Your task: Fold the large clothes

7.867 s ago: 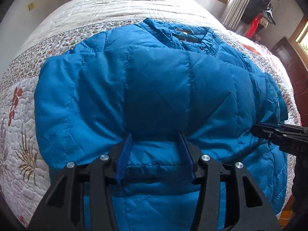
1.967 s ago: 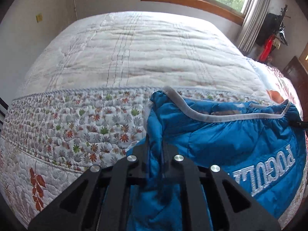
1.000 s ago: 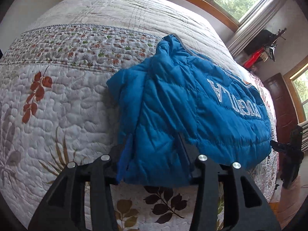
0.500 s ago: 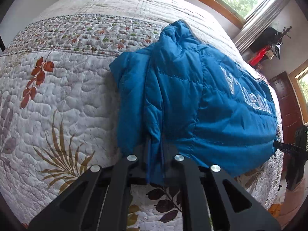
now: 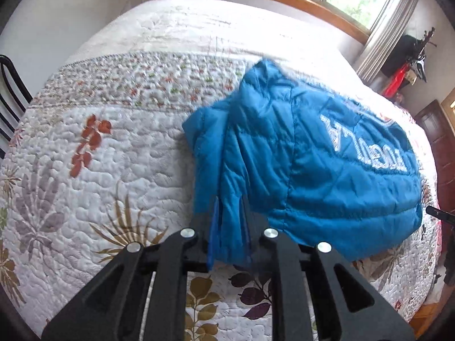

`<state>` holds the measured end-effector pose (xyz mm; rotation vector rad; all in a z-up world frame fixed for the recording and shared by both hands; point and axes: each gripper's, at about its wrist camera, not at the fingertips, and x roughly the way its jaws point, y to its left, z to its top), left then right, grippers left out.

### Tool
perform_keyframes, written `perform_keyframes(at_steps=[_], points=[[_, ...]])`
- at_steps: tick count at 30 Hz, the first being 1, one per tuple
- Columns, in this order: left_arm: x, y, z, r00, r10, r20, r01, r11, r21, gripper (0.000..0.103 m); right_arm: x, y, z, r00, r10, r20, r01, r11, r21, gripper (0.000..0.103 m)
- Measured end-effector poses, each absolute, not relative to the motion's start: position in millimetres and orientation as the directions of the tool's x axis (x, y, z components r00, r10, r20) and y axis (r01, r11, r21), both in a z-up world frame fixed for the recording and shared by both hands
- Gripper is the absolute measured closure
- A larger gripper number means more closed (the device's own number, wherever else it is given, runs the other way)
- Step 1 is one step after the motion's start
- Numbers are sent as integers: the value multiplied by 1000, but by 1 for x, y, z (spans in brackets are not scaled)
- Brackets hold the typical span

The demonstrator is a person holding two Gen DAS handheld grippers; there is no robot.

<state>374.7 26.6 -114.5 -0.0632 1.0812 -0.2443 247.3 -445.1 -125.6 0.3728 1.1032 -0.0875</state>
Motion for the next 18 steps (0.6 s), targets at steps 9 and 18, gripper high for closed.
perform_keyframes(at_steps=[9,18], points=[[368,-80,-88,449,-343,-825,354,916,-188,88,314,-357,-108,445,211,-871,81,959,273,74],[380,-105,-151,335,-326,-884,357,912,-202,90,335,-347,-159,345,170,-923,108,970,219,77]])
